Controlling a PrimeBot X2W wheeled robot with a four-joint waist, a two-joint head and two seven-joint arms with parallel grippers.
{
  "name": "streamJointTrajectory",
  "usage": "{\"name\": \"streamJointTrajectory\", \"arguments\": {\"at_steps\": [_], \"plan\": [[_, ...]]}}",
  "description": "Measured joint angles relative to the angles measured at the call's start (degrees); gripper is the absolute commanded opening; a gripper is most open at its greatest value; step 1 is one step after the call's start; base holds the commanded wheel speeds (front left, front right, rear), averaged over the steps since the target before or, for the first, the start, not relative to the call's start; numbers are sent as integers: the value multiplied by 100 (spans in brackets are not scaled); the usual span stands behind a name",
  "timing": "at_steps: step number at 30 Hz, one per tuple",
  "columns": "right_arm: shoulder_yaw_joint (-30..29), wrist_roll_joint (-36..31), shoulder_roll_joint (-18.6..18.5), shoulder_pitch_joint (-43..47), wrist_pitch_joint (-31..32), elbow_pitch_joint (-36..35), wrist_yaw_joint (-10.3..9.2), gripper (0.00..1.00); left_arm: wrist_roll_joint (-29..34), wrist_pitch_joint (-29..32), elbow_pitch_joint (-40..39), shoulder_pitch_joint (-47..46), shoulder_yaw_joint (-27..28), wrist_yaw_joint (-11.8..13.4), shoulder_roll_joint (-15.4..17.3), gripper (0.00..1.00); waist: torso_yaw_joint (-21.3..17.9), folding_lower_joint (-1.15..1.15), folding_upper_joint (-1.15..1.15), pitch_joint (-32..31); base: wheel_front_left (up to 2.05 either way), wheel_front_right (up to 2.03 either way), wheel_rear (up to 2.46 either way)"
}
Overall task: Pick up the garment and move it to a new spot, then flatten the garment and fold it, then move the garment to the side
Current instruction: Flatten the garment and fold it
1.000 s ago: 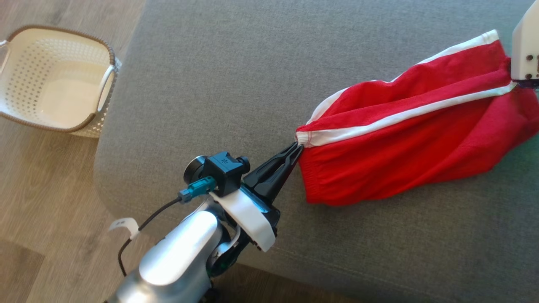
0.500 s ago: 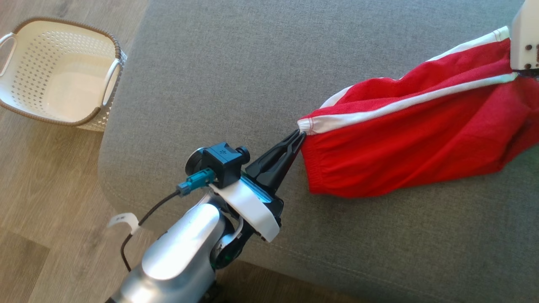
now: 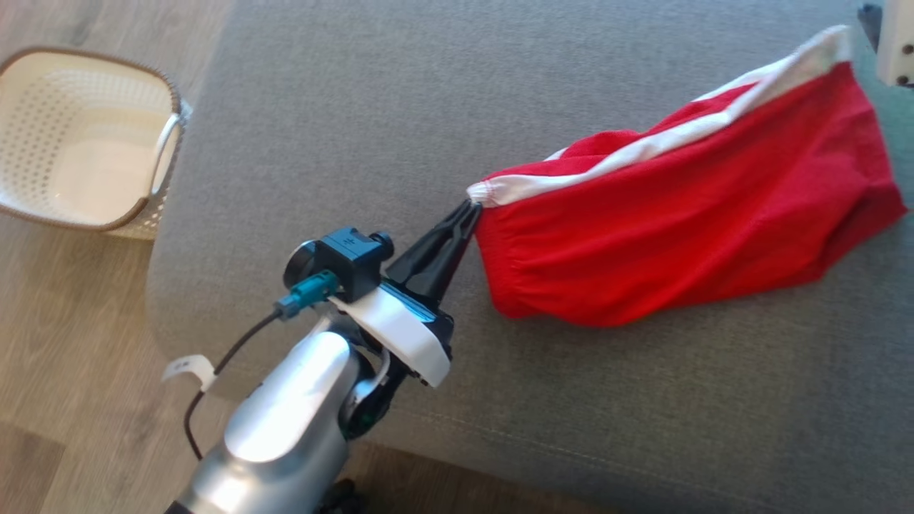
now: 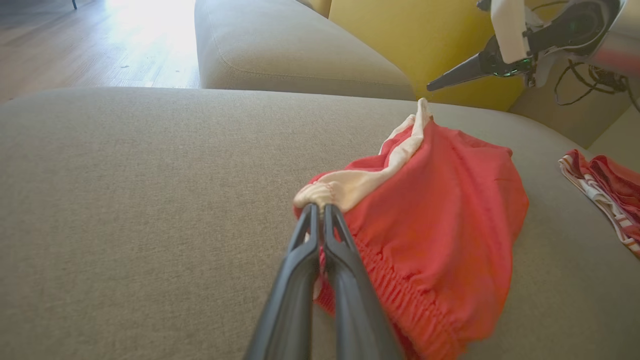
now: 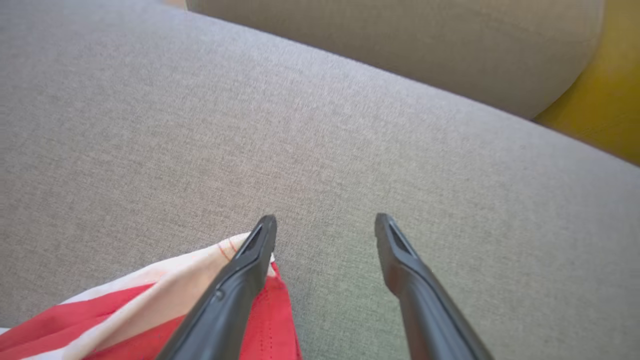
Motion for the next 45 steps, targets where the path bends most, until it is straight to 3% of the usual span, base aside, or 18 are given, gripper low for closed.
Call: {"name": "streamJointTrajectory", "arguments": {"at_steps": [1,13,17,24,28,32,36,45], "plan": [[52,49,-4,1,-185,15,0,100,42,-1,41,7,80,0,-11,100,-38,0,0,-22,0,0,0],[474,746,25,782,-2352,-271,0,100,602,-1,288,575,1603,55,-132,100,-643,0,0,-523,0,0,0],[528,1013,154,1305,-3030,-817,0,100,740,-1,-102,871,2254,163,-192,100,-877,0,0,-772,0,0,0],[563,918,347,2683,-4039,-1944,0,100,950,-2,-1020,1410,3087,255,-369,100,-1245,0,0,-1248,0,0,0],[377,623,508,3395,-4378,-2396,0,100,1007,-25,-1303,1688,3251,302,-377,100,-1396,0,0,-1425,0,0,0],[-142,361,971,4184,-4767,-2936,0,100,1045,-37,-1488,2021,3234,315,-389,100,-1578,0,0,-1629,0,0,0],[-453,339,1447,4907,-5074,-3255,0,100,1031,-37,-1578,2360,3150,480,-389,100,-1774,0,0,-1758,0,0,0],[-626,423,1593,5760,-5384,-3260,0,100,1089,-37,-1674,2991,3048,653,-387,100,-2010,0,0,-1914,0,0,0]]}}
